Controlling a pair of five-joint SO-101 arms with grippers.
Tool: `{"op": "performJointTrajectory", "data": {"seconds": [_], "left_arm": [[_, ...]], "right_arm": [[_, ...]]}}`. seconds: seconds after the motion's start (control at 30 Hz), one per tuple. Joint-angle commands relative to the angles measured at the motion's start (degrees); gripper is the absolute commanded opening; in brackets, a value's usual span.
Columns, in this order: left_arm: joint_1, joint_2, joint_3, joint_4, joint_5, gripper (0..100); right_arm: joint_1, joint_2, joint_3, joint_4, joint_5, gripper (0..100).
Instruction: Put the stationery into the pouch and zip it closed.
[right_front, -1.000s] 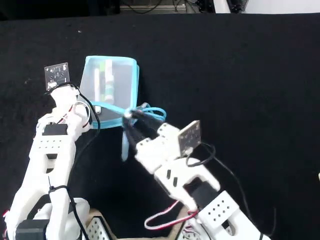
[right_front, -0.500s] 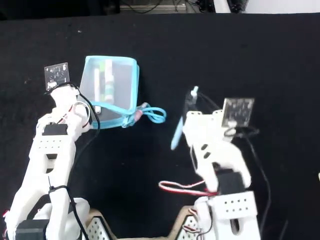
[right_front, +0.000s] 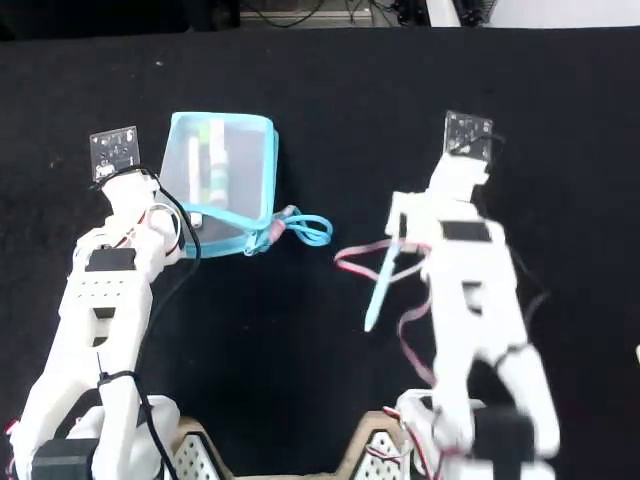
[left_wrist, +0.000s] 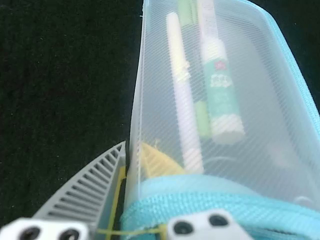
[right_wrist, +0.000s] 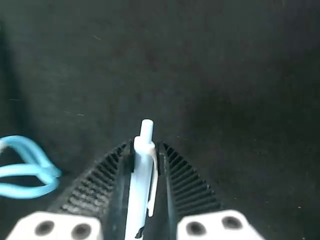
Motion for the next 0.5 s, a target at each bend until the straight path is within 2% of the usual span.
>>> {"op": "performJointTrajectory", "data": {"seconds": [0.0, 0.2, 0.33, 0.47], "left_arm": [[-1.5, 1.2, 2.3, 0.2, -0.6, 3], [-1.5, 1.1, 2.3, 0.3, -0.6, 3], [-1.5, 1.1, 2.3, 0.3, -0.6, 3], [-1.5, 1.1, 2.3, 0.3, -0.6, 3]], "right_arm": [[1.1, 14.8, -13.1, 3.8, 0.0, 1.4], [1.2, 30.5, -31.0, 17.7, 0.4, 1.5], [1.1, 38.5, -41.5, 25.6, 8.3, 1.5], [1.1, 44.3, -50.8, 32.3, 11.7, 3.8]]}}
